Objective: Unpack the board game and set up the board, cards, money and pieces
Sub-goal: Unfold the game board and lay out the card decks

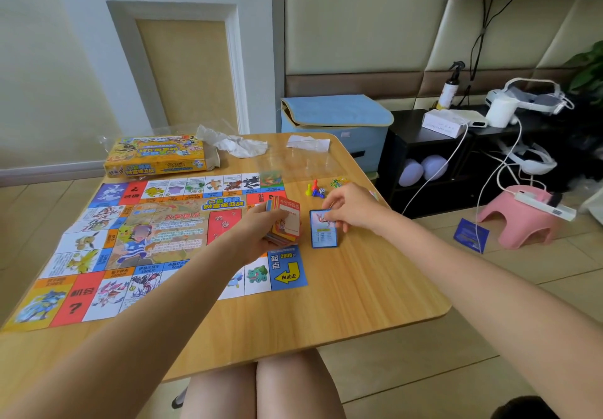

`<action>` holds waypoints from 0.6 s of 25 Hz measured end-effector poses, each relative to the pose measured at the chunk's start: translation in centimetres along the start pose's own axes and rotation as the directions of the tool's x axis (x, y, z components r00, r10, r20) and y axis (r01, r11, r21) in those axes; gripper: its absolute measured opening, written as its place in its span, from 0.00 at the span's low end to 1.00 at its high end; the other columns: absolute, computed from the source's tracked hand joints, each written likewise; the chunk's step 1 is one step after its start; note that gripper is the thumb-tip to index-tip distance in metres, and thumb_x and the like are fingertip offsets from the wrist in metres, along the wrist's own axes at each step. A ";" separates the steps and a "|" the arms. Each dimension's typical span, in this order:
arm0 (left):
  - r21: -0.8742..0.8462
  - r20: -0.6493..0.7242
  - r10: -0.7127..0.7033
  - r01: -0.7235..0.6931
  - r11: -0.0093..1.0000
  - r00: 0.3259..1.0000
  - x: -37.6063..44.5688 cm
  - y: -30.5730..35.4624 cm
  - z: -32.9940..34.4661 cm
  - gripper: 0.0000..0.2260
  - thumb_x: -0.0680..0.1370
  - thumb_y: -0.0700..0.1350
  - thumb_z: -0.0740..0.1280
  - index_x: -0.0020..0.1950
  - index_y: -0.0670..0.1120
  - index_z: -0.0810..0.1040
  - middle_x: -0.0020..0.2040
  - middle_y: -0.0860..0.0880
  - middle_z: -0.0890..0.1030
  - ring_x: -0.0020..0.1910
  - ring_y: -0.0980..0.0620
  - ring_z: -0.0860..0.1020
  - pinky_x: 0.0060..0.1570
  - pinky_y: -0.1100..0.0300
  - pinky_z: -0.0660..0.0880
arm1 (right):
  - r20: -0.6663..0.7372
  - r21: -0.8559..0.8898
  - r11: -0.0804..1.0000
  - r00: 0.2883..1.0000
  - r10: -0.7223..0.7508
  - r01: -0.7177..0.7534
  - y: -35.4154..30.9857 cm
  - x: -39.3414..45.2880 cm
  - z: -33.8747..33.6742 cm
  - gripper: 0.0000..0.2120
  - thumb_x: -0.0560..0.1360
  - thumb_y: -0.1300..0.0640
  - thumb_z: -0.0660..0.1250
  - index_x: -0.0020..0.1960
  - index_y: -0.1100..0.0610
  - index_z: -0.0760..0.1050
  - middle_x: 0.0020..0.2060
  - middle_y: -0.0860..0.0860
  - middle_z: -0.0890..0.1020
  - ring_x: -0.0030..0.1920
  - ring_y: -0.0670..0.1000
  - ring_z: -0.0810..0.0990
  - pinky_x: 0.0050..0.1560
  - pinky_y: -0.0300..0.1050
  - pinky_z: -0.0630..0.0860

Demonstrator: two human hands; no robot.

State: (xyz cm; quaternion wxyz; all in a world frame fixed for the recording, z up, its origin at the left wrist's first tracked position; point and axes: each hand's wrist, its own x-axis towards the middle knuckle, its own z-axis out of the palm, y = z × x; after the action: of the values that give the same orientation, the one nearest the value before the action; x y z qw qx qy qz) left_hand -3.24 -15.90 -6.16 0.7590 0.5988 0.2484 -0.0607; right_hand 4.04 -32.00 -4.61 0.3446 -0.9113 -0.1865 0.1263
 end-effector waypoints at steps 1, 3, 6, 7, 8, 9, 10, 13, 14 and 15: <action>-0.007 0.007 0.001 0.000 1.000 1.000 -0.1 0.0 -0.1 0.05 0.79 0.37 0.61 0.55 0.43 0.71 0.47 0.40 0.78 0.43 0.44 0.80 0.41 0.49 0.77 | -0.093 -0.016 0.998 0.994 -0.059 0.058 -0.3 0.1 0.1 0.04 0.74 0.62 0.68 0.48 0.59 0.76 0.39 0.52 0.80 0.22 0.41 0.73 0.24 0.31 0.70; -0.033 0.011 -0.001 0.001 0.999 1.000 -0.1 0.2 -0.3 0.06 0.79 0.37 0.61 0.56 0.43 0.71 0.48 0.40 0.78 0.42 0.43 0.80 0.40 0.50 0.78 | -0.207 -0.141 0.970 0.952 -0.225 0.199 -0.7 0.0 -0.3 0.02 0.75 0.62 0.67 0.44 0.57 0.76 0.42 0.50 0.79 0.32 0.42 0.74 0.33 0.36 0.72; -0.045 -0.013 0.002 -0.002 0.999 1.000 0.0 0.0 -0.2 0.06 0.79 0.37 0.62 0.55 0.42 0.71 0.46 0.41 0.78 0.41 0.45 0.79 0.37 0.52 0.77 | 0.110 -0.427 0.848 0.949 -0.296 0.314 0.5 -0.7 -0.4 0.02 0.73 0.62 0.67 0.44 0.56 0.77 0.45 0.48 0.79 0.37 0.40 0.70 0.40 0.35 0.67; -0.047 -0.013 -0.002 0.001 0.999 1.000 0.0 -0.1 -0.1 0.05 0.78 0.37 0.63 0.54 0.41 0.71 0.45 0.41 0.78 0.41 0.45 0.79 0.39 0.51 0.77 | 0.213 -0.437 0.837 0.942 -0.260 0.329 1.3 -1.1 -0.2 0.03 0.72 0.62 0.68 0.44 0.55 0.77 0.44 0.47 0.78 0.36 0.39 0.69 0.38 0.33 0.65; -0.054 -0.014 -0.006 0.006 0.999 1.000 0.0 -0.3 0.0 0.04 0.78 0.37 0.63 0.52 0.41 0.71 0.45 0.41 0.77 0.41 0.45 0.78 0.42 0.49 0.77 | 0.271 -0.422 0.842 0.933 -0.236 0.336 2.0 -1.4 0.0 0.04 0.72 0.62 0.69 0.44 0.54 0.76 0.44 0.46 0.77 0.35 0.37 0.69 0.36 0.30 0.63; -0.065 -0.019 -0.009 0.008 0.998 1.000 0.0 -0.5 0.2 0.03 0.78 0.36 0.64 0.49 0.41 0.71 0.45 0.40 0.77 0.41 0.44 0.78 0.45 0.48 0.77 | 0.297 -0.399 0.853 0.927 -0.228 0.337 2.7 -1.7 0.0 0.06 0.71 0.62 0.70 0.43 0.53 0.75 0.44 0.45 0.76 0.35 0.36 0.68 0.36 0.29 0.63; -0.068 -0.017 -0.010 0.009 0.998 1.000 0.0 -0.7 0.3 0.04 0.77 0.36 0.64 0.47 0.43 0.71 0.46 0.40 0.77 0.41 0.44 0.78 0.46 0.48 0.77 | 0.313 -0.377 0.862 0.923 -0.226 0.339 3.0 -2.0 0.0 0.06 0.71 0.62 0.70 0.44 0.53 0.75 0.44 0.44 0.75 0.35 0.36 0.69 0.36 0.29 0.64; -0.031 0.013 0.020 -0.019 0.999 1.000 -0.2 -0.9 0.9 0.04 0.77 0.36 0.66 0.48 0.44 0.73 0.44 0.42 0.79 0.39 0.47 0.79 0.37 0.55 0.79 | 0.271 -0.324 0.894 0.936 -0.226 0.310 2.8 -1.8 -0.3 0.05 0.72 0.60 0.70 0.48 0.56 0.79 0.43 0.45 0.76 0.36 0.39 0.71 0.39 0.33 0.68; -0.015 0.023 0.037 -0.037 0.999 0.999 -0.3 -0.9 1.2 0.04 0.76 0.37 0.66 0.49 0.43 0.73 0.43 0.43 0.79 0.38 0.48 0.79 0.34 0.57 0.79 | 0.184 -0.231 0.937 0.958 -0.222 0.262 2.3 -1.8 -0.4 0.05 0.73 0.59 0.69 0.48 0.59 0.80 0.42 0.46 0.78 0.37 0.40 0.72 0.41 0.36 0.71; -0.009 0.033 0.055 -0.055 0.998 0.998 -0.4 -1.0 1.4 0.05 0.76 0.37 0.67 0.50 0.43 0.74 0.42 0.44 0.79 0.37 0.49 0.79 0.33 0.58 0.79 | 0.102 -0.061 0.980 0.978 -0.182 0.189 1.8 -1.8 -0.4 0.06 0.74 0.58 0.68 0.48 0.60 0.80 0.41 0.48 0.79 0.37 0.42 0.74 0.41 0.39 0.74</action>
State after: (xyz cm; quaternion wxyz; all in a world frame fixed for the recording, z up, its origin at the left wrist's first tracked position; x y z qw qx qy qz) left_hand -3.50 -17.54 -6.64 0.7667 0.6014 0.2194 -0.0488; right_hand 3.03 -34.24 -5.38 0.3134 -0.8943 -0.2913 0.1307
